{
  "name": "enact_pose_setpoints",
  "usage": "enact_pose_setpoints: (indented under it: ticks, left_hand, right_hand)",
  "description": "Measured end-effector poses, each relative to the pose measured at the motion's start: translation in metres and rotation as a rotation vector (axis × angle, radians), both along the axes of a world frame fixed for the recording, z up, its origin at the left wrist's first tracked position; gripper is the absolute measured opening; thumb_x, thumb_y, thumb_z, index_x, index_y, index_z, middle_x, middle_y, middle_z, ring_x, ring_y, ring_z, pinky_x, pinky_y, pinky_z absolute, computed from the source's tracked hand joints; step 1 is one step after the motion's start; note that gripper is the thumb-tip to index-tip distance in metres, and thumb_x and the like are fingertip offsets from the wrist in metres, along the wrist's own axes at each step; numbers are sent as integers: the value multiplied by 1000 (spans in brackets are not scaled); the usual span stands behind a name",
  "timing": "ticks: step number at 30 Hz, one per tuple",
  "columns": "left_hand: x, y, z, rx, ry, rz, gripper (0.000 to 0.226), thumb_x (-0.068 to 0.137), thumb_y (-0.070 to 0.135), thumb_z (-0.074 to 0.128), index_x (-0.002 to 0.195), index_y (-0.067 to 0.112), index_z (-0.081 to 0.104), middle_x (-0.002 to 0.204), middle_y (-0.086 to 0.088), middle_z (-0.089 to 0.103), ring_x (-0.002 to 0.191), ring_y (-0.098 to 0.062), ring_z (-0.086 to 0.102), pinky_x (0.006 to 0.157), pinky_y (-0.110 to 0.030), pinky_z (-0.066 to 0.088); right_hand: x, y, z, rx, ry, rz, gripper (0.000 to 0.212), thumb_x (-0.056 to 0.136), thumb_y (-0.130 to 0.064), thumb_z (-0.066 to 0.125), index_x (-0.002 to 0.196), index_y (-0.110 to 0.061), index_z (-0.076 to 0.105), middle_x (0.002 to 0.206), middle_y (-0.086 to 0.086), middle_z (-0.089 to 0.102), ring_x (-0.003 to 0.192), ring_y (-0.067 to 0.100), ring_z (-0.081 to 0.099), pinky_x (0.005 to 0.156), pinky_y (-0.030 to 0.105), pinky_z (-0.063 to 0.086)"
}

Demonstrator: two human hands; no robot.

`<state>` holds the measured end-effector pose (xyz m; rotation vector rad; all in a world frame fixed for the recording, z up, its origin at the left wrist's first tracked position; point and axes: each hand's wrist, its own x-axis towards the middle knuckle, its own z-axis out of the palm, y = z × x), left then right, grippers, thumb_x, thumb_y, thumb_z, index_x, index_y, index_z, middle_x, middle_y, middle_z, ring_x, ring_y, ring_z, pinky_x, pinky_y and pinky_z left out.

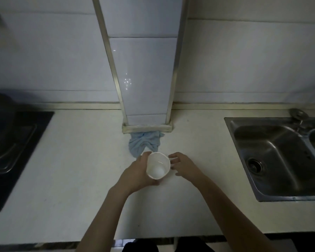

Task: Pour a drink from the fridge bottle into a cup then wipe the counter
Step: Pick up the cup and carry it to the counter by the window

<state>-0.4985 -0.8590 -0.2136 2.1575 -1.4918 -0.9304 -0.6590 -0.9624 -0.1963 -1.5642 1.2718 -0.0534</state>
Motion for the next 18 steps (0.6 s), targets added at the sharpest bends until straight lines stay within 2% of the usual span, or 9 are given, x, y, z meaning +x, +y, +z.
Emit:
enact_pose_setpoints:
  ticks: [2, 3, 5, 8, 11, 15, 18]
  left_hand:
    - [-1, 2, -8, -94, 139, 65, 86, 57, 53, 89, 126, 42, 38, 122, 16, 55, 108, -7, 58, 87, -40, 53]
    - [-1, 3, -12, -131, 206, 87, 82, 59, 49, 90, 125, 40, 42, 120, 17, 56, 107, -3, 57, 88, -36, 52]
    - [-5, 5, -15, -190, 338, 141, 79, 60, 41, 91, 126, 34, 47, 121, 13, 57, 108, -1, 58, 89, -33, 51]
    - [-14, 7, -16, -232, 463, 234, 80, 55, 48, 85, 125, 27, 51, 120, 8, 60, 108, -6, 60, 87, -29, 52]
    - [-20, 3, -13, -236, 496, 292, 80, 50, 51, 84, 121, 28, 53, 115, 10, 62, 105, -7, 61, 82, -26, 53]
    - [-19, -4, -8, -211, 456, 288, 81, 44, 54, 81, 116, 28, 55, 111, 9, 63, 102, -10, 60, 83, -33, 54]
    - [-21, -12, -1, -193, 409, 252, 77, 43, 53, 81, 111, 28, 55, 106, 10, 64, 98, -9, 61, 77, -30, 53]
  right_hand:
    - [3, 0, -4, 58, -24, -19, 29, 84, 5, 50, 105, -13, 58, 109, 18, 64, 89, 25, 59, 85, 51, 52]
    - [4, 2, -4, 90, -40, -26, 29, 85, 5, 51, 107, -13, 58, 108, 16, 63, 91, 24, 58, 83, 50, 53]
    - [5, 5, -8, 187, -91, -61, 33, 88, 3, 52, 118, -10, 56, 110, 10, 59, 98, 22, 58, 82, 39, 53]
    - [5, 9, -19, 234, -112, -173, 38, 86, 2, 59, 122, -7, 54, 122, 13, 57, 109, 27, 58, 89, 43, 53]
    - [2, 15, -23, 323, -181, -316, 37, 87, -6, 57, 124, -11, 57, 120, 13, 61, 100, 23, 60, 78, 37, 54]
    - [-13, 21, -23, 454, -248, -483, 24, 93, -18, 54, 116, -21, 60, 117, 14, 60, 108, 30, 60, 86, 40, 53]
    - [-27, 20, -19, 540, -281, -548, 31, 88, -34, 64, 109, -12, 60, 112, 16, 59, 109, 33, 59, 85, 42, 53]
